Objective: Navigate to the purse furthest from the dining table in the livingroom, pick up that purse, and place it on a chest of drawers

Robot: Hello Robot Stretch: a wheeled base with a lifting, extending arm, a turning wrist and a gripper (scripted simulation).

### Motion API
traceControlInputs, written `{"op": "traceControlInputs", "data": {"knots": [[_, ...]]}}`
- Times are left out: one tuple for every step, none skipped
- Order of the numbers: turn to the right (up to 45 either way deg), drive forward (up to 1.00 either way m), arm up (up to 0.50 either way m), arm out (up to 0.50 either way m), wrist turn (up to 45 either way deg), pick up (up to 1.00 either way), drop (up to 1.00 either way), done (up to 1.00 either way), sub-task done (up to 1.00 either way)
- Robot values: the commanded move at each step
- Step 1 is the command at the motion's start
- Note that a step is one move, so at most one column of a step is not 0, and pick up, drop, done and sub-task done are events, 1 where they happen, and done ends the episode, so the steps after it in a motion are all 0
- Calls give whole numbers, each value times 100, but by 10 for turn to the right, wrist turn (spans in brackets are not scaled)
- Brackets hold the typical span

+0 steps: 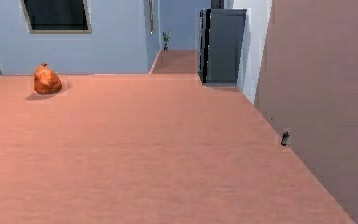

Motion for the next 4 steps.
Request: {"op": "traceControlInputs", "data": {"knots": [[-30, 0, 0, 0, 0, 0, 0, 0, 0], [0, 15, 0, 0, 0, 0, 0, 0, 0], [-390, 0, 0, 0, 0, 0, 0, 0, 0], [0, 50, 0, 0, 0, 0, 0, 0, 0]]}}
